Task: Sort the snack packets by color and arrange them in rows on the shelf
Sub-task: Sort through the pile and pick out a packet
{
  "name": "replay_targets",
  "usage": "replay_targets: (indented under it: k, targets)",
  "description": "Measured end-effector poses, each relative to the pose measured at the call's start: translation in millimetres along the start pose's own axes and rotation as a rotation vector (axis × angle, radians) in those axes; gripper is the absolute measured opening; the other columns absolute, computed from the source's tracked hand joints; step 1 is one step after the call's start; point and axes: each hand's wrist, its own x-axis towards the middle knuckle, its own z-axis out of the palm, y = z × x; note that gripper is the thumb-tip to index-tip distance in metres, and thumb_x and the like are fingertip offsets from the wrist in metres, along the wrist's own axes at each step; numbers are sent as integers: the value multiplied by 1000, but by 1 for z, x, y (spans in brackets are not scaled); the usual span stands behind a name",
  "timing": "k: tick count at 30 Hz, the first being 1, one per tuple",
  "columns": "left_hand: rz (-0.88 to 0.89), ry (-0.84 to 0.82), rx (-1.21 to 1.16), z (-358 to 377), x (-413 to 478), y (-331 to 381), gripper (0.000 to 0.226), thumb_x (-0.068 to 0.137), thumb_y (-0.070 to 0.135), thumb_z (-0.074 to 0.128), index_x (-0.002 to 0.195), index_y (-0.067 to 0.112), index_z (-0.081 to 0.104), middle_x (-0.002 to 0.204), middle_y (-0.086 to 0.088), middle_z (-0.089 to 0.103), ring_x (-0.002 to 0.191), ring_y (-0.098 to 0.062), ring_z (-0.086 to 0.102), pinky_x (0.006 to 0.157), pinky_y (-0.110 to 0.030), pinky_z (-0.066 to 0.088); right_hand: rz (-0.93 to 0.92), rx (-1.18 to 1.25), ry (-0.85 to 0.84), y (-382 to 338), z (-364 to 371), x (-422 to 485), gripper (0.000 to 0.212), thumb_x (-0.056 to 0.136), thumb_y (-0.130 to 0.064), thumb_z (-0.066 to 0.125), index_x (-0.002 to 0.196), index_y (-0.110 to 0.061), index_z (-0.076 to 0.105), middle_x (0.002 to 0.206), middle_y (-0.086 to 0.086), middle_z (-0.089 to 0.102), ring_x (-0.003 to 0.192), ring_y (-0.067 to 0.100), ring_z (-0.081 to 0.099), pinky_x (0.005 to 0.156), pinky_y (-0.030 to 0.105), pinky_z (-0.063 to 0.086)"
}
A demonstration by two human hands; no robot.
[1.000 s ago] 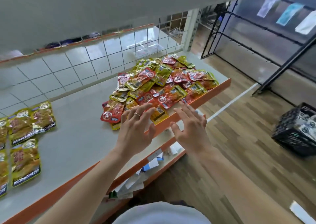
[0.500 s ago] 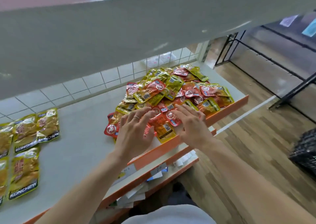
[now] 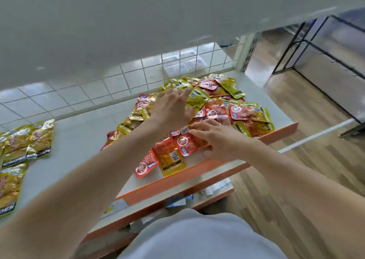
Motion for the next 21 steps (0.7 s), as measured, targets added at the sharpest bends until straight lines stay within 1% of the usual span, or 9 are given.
replay_targets:
  k: [2, 4, 8, 10, 12, 13, 15, 17, 21]
  targets:
    - [-39, -61, 81, 9, 21, 9, 56, 98, 42, 49, 147, 16, 38, 127, -16, 61, 127, -35, 48, 105, -47, 36, -36, -29, 65, 4, 3, -1, 67, 94, -35, 56, 155, -31, 30, 161, -9, 26, 147, 17, 20, 117, 49, 15]
    - [-73, -103, 178, 16, 36, 16, 54, 98, 47, 48, 142, 16, 42, 125, -17, 60, 126, -35, 48, 105, -49, 37, -92, -75, 142, 6, 9, -3, 58, 94, -26, 52, 151, -25, 39, 158, -5, 36, 143, 21, 30, 113, 50, 27]
    - [-131, -73, 198, 30, 49, 18, 58, 92, 50, 64, 136, 15, 50, 126, -13, 60, 124, -33, 48, 102, -47, 41, -221, -9, 386, 15, 25, -9, 41, 91, -19, 57, 131, -18, 63, 133, -1, 64, 122, 25, 57, 92, 48, 49]
    - [-202, 12, -27, 33, 51, 18, 56, 86, 36, 76, 132, 13, 54, 121, -13, 63, 116, -32, 54, 98, -44, 47, -230, 127, 519, 23, 27, -13, 39, 85, -6, 63, 123, -14, 67, 121, 1, 70, 112, 27, 63, 90, 44, 52]
    - [-302, 139, -343, 30, 50, 21, 39, 83, 20, 77, 118, 10, 65, 108, -13, 68, 99, -27, 61, 83, -37, 51, -166, 302, 621, 31, 26, -16, 41, 84, 5, 61, 122, -8, 67, 117, 6, 71, 107, 29, 65, 90, 45, 54]
    - [-356, 185, -486, 26, 49, 23, 25, 84, 19, 77, 106, 10, 70, 100, -12, 71, 89, -25, 62, 75, -34, 51, -95, 408, 664, 34, 25, -19, 38, 87, 7, 59, 122, -6, 67, 116, 7, 71, 105, 28, 65, 90, 44, 55]
    - [-463, 251, -810, 16, 44, 27, 11, 84, 17, 78, 93, 12, 77, 90, -9, 75, 80, -22, 67, 69, -35, 57, 87, 665, 741, 39, 21, -26, 32, 95, 4, 57, 124, -5, 67, 111, 5, 71, 100, 21, 67, 88, 31, 56]
    - [-521, 299, -1172, 4, 33, 30, 17, 80, 8, 81, 94, 18, 79, 88, -3, 77, 82, -16, 72, 66, -30, 58, 247, 938, 739, 41, 13, -33, 30, 100, -1, 53, 125, -8, 66, 108, -2, 70, 98, 12, 67, 84, 18, 52]
    - [-570, 449, -1598, -13, 0, 30, 34, 73, -13, 74, 70, 21, 79, 93, -3, 72, 90, -17, 68, 80, -24, 51, 331, 1459, 675, 37, -5, -41, 22, 103, -7, 48, 108, -20, 65, 98, -7, 73, 92, 8, 71, 82, 22, 56]
